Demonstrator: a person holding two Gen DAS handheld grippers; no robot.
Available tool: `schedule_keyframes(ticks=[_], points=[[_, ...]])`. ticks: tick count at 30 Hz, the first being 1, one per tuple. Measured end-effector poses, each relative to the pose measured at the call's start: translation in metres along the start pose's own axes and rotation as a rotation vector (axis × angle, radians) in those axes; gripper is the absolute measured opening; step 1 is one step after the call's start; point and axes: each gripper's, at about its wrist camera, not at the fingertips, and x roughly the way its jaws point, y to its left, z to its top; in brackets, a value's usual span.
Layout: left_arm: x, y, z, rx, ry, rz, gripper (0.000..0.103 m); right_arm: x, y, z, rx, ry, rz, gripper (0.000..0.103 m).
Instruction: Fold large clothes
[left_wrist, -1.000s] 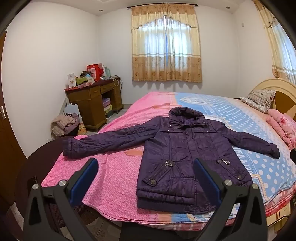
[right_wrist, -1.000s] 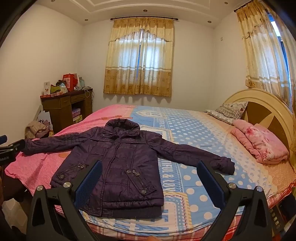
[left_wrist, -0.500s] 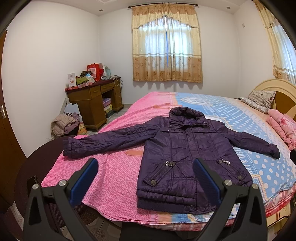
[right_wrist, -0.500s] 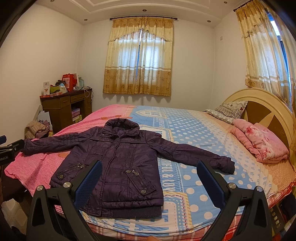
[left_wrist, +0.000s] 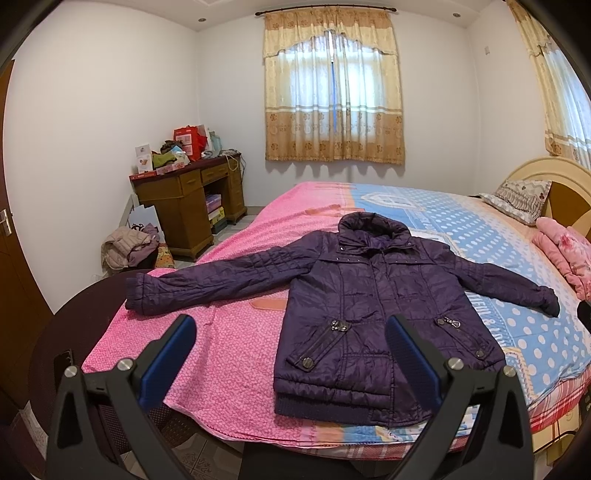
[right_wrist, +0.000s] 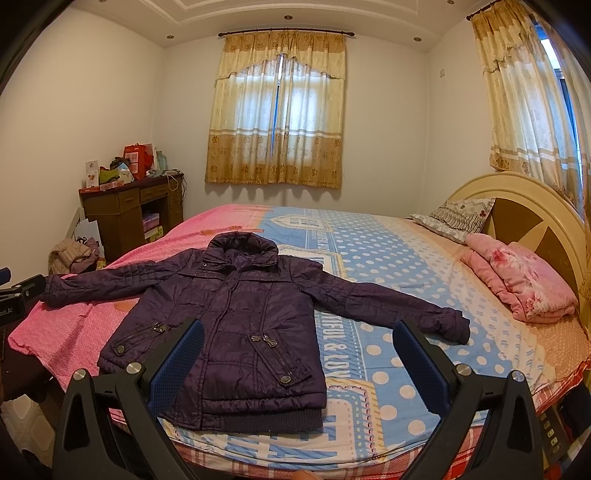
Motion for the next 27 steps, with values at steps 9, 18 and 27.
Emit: schedule_keyframes(ticks=[9,18,27], points=[[0.0006,0.0017,-0.0009,0.001,0.000,0.001,0.103,0.0038,-0.0002,-0.0027,0.003,0.012,0.000,0.102],[0.0015,0.0017,-0.0017,0.001,0.002,0.001,0.103,0.0048,-0.0013,-0.0029,0.007,0.018,0.000,0.102],[0.0023,0.0018,-0.0023,0.001,0.001,0.002,0.103,0.0064,-0.0015,-0.0034,0.009,0.024,0.000,0.102]])
